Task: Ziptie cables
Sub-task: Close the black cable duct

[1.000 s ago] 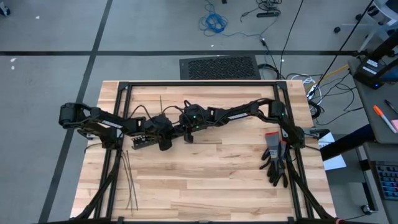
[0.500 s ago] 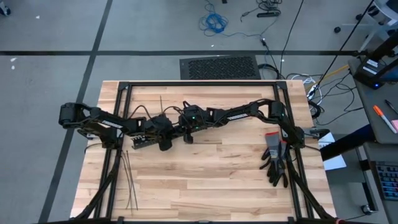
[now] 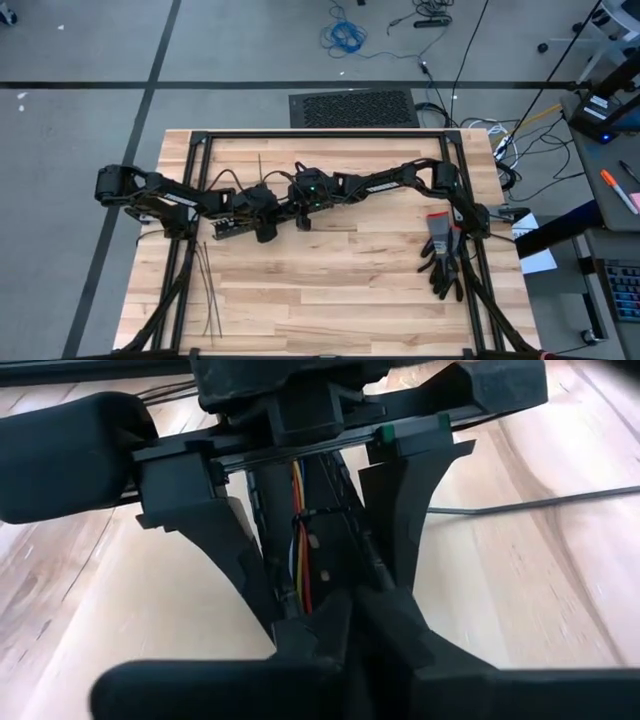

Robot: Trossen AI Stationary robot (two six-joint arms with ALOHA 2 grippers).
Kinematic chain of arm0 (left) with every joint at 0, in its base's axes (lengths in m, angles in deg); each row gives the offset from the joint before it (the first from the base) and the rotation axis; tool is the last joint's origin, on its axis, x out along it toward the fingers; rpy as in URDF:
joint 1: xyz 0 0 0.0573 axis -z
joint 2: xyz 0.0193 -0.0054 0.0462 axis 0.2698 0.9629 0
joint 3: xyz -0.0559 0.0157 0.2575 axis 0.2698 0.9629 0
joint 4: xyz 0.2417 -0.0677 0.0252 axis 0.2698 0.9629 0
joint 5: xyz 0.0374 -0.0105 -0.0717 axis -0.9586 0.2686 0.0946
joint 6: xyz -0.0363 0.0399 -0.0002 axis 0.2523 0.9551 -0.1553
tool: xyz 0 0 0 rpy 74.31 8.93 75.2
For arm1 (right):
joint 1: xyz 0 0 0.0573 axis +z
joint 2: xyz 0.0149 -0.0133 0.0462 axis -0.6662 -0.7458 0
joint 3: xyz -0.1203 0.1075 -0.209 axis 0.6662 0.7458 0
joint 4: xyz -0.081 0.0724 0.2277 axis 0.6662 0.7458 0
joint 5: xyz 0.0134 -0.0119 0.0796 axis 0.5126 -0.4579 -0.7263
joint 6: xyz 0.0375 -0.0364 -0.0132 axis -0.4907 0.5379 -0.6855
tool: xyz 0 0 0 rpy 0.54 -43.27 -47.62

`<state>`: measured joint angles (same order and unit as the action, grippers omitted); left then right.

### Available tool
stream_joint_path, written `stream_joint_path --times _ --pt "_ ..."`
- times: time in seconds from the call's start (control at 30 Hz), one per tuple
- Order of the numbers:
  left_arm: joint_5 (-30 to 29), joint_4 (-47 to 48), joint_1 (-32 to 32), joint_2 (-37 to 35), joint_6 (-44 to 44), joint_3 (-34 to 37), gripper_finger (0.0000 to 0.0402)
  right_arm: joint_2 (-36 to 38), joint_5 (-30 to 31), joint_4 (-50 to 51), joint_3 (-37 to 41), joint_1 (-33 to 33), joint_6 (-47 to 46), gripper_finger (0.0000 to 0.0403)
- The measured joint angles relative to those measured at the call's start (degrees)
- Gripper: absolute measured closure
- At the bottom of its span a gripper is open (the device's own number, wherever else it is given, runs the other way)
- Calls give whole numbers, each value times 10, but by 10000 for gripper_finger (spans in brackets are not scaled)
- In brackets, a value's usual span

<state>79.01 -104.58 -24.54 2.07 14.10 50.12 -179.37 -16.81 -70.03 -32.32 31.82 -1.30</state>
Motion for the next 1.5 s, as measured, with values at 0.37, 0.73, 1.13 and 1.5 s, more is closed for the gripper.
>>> stream_joint_path --times 0.37,0.73,1.13,1.5 --pt "-10 0 4 0 0 0 165 -1 -2 -22 0 -6 -7 312" --pt "24 1 5 0 21 0 155 13 10 -33 0 -14 8 243" --pt "19 1 5 0 19 0 154 64 6 172 -1 -12 55 276" --pt "13 -1 4 0 31 0 154 67 6 164 -1 -6 79 390"
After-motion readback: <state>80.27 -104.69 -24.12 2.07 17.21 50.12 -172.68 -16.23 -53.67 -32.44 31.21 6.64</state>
